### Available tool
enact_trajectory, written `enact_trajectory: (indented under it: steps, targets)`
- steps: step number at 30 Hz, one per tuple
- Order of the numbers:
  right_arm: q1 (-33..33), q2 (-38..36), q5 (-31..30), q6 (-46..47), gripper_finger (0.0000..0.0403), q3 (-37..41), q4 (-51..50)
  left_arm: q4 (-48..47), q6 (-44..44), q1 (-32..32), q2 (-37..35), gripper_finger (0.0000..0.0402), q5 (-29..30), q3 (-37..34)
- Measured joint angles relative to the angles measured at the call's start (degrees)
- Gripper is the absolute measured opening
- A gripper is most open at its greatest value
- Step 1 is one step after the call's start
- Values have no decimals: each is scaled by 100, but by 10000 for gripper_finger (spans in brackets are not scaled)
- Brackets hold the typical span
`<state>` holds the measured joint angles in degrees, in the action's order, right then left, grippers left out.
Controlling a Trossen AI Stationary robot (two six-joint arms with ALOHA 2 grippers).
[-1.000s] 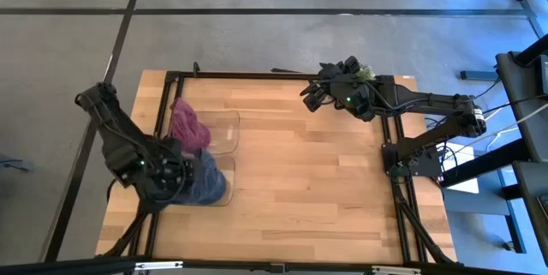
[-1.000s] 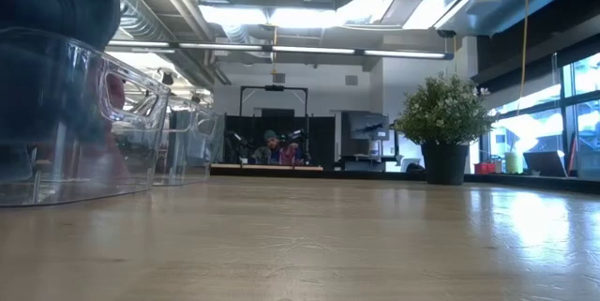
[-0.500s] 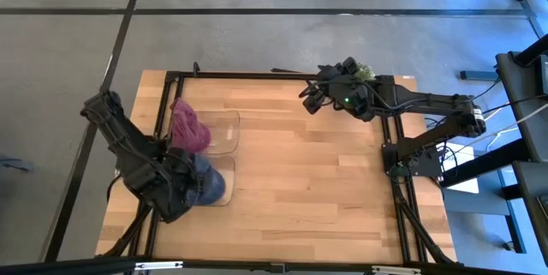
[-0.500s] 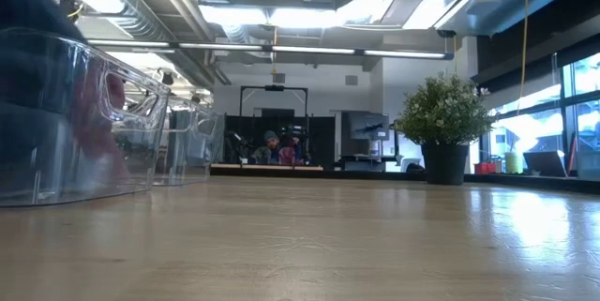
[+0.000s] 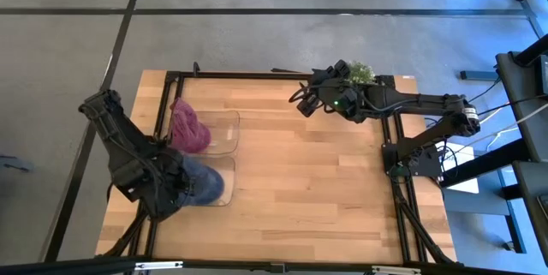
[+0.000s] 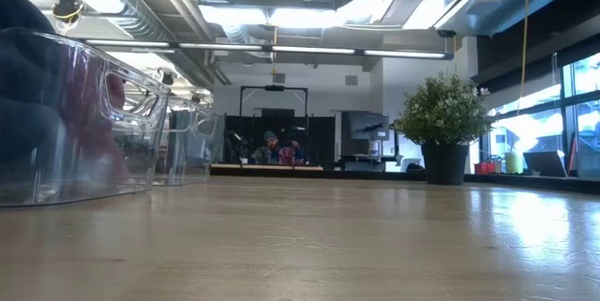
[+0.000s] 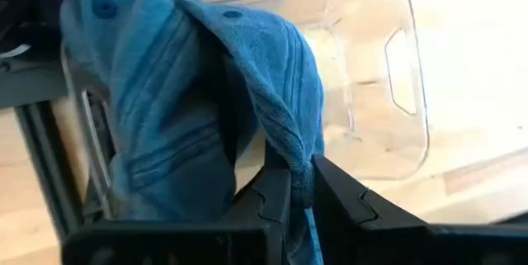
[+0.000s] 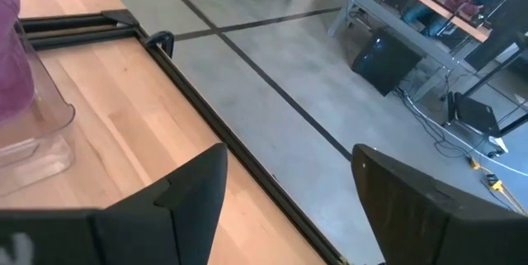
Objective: Pick & Place hat
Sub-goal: Put the blue cap into the bottom transparent bin, then return to Home Position
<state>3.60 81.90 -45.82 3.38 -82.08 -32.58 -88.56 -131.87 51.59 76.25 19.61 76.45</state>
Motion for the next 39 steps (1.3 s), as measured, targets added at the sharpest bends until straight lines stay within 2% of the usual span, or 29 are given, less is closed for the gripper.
enact_trajectory:
  steps: [9, 19, 23, 31, 34, 39]
  targets:
    - [2, 3, -2, -92, 259, 0, 0, -139, -151, 8, 16, 28, -1192, 107]
    - [2, 3, -2, -105, 259, 0, -2, -144, 201, 7, 15, 46, -430, 65]
    - [2, 3, -3, -103, 259, 0, -1, -144, 145, 4, 15, 62, -391, 65]
    - [4, 3, -4, -91, 259, 0, 0, -146, 244, -169, -79, 126, -336, 71]
    - [4, 3, -2, -90, 259, 0, 0, -141, 740, -276, -212, 146, 103, 147]
    - [-5, 3, 45, 3, 259, -2, -32, -139, 1656, -528, -584, 157, 1289, 269]
